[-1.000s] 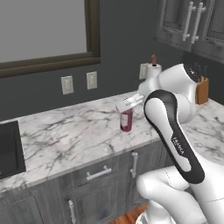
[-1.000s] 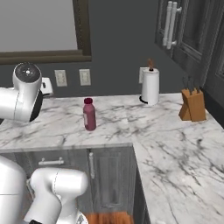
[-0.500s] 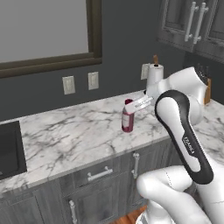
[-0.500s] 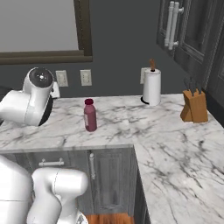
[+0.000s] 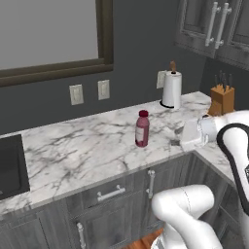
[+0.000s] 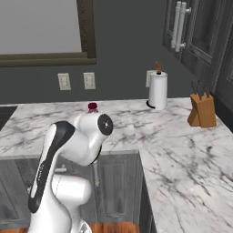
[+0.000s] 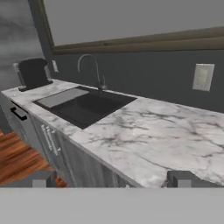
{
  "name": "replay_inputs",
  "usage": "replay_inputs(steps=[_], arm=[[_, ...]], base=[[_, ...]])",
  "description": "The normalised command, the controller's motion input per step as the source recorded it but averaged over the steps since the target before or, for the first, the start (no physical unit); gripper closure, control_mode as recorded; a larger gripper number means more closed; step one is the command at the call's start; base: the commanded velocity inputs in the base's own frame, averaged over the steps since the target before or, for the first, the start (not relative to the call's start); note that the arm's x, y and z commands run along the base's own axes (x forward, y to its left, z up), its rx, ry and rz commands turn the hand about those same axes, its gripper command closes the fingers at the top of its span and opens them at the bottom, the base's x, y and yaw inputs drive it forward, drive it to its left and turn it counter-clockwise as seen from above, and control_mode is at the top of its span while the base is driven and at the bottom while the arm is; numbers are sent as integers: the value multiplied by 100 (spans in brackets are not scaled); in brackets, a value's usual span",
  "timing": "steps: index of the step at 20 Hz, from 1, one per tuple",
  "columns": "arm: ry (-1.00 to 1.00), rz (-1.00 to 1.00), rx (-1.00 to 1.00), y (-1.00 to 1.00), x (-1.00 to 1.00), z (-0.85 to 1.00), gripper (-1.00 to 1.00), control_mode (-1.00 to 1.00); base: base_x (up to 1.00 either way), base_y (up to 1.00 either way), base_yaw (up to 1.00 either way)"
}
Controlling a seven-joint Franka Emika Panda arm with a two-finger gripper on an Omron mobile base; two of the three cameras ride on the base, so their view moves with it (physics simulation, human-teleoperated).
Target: There is a wine glass and glass cup on the dining counter. Place the wine bottle next to the wine glass and the juice bottle next to the glass cup.
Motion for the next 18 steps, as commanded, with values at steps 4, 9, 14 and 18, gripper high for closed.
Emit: replay_inputs(steps=[4, 9, 14, 18], arm=[[-7, 22, 6, -76, 66, -8, -100, -100], [0, 12, 4, -16, 92, -3, -100, -100], [0, 1, 0, 2, 97, -1, -100, -100], [0, 0, 0, 0, 48, -3, -100, -100]], base=[[0, 0, 0], [0, 0, 0], [0, 0, 0], [0, 0, 0]])
